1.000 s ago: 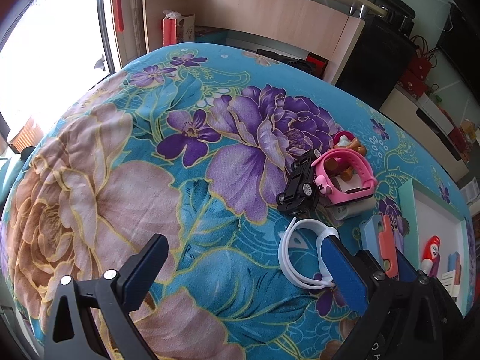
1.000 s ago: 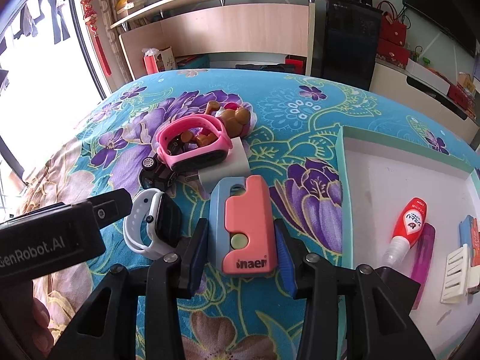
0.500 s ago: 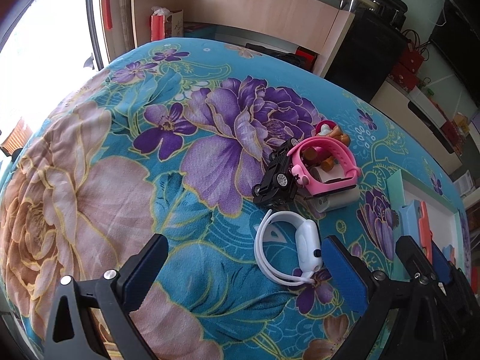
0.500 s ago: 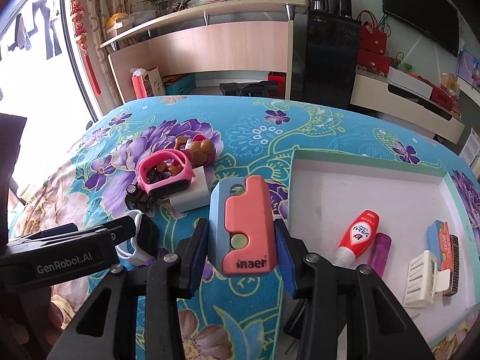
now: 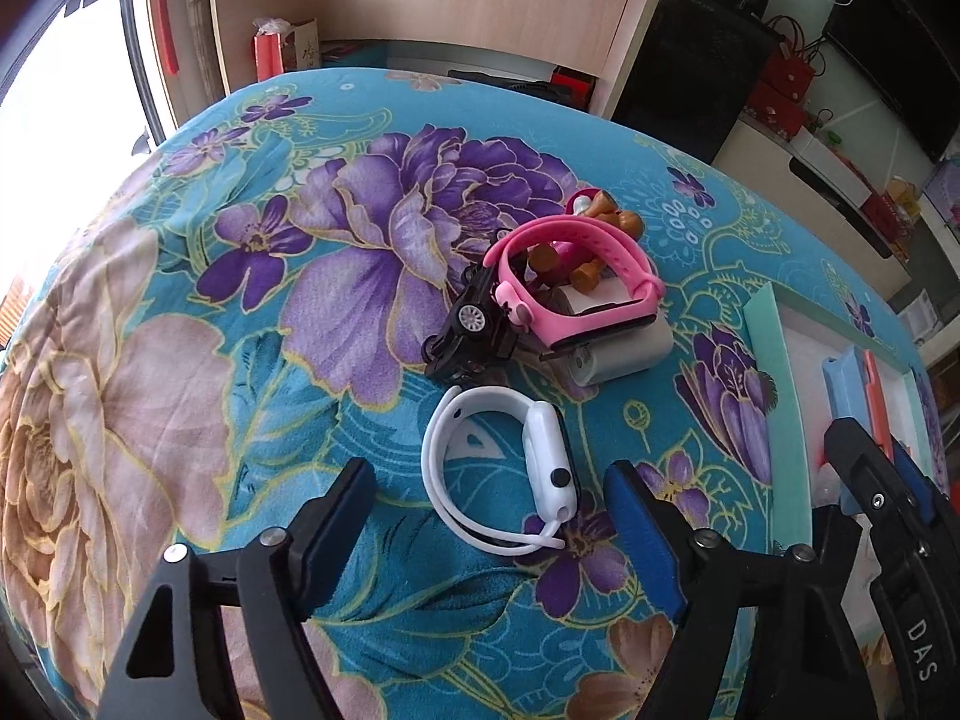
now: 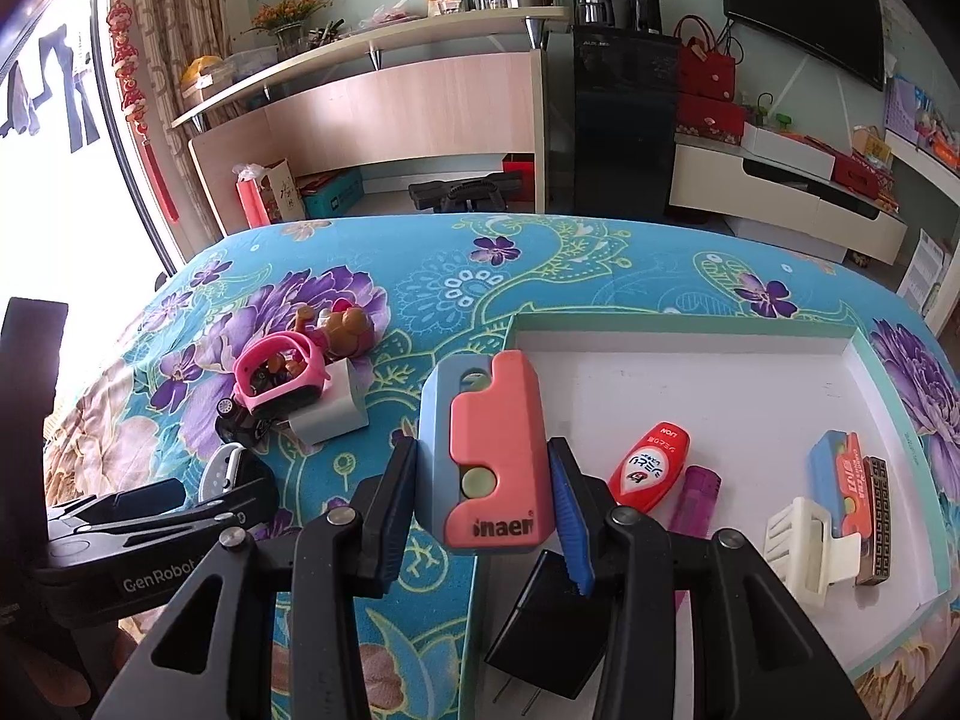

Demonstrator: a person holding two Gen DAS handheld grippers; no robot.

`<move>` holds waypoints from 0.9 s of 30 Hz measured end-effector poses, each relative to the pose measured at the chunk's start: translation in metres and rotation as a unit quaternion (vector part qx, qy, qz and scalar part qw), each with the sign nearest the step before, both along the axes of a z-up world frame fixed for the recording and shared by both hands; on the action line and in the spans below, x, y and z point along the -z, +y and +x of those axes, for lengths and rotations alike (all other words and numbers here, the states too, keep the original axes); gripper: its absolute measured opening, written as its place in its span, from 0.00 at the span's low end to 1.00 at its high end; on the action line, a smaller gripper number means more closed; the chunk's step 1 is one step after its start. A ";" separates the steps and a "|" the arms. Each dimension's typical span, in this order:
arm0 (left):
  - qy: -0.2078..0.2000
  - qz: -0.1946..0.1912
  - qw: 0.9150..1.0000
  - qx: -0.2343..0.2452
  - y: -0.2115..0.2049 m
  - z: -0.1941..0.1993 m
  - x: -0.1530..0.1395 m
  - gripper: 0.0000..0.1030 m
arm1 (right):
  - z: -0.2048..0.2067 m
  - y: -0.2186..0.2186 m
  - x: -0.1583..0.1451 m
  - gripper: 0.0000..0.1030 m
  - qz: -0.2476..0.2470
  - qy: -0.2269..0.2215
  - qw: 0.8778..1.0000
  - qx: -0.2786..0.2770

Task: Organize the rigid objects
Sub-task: 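Grasp the pink-blue inaer knife with the right tool while the left tool grasps the white band, then carry the pink-blue knife with the right tool while the left tool carries the white band over the tray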

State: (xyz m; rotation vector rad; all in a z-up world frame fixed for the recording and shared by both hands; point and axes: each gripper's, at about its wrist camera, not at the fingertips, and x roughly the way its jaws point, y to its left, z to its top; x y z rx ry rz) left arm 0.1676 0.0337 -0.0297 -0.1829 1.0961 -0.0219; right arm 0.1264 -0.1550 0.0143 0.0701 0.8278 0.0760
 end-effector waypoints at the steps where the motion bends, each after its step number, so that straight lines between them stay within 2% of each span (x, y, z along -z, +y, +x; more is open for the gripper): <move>1: 0.000 0.000 1.000 0.002 -0.002 0.000 0.000 0.73 | 0.000 -0.001 0.000 0.43 0.001 0.000 1.000 0.001; 6: 0.003 0.006 1.000 0.002 -0.004 -0.001 0.001 0.69 | -0.001 -0.005 -0.002 0.43 0.006 -0.002 1.000 0.004; 8: 0.005 0.006 1.000 0.003 -0.005 -0.001 0.001 0.57 | -0.001 -0.007 -0.003 0.43 0.009 -0.002 1.000 0.005; 10: 0.005 0.013 1.000 0.001 -0.006 -0.001 0.001 0.51 | -0.002 -0.009 -0.003 0.43 0.011 -0.003 1.000 0.006; 15: -0.010 0.019 1.000 -0.002 -0.006 -0.004 -0.006 0.50 | -0.002 -0.013 -0.004 0.43 0.016 -0.004 1.000 0.008; 20: -0.045 0.024 0.999 0.003 -0.010 -0.010 -0.027 0.50 | -0.003 -0.018 -0.006 0.43 0.022 -0.006 1.000 0.012; 27: -0.063 0.036 0.997 0.030 -0.033 -0.013 -0.041 0.50 | -0.004 -0.035 -0.010 0.43 0.032 -0.013 0.999 0.031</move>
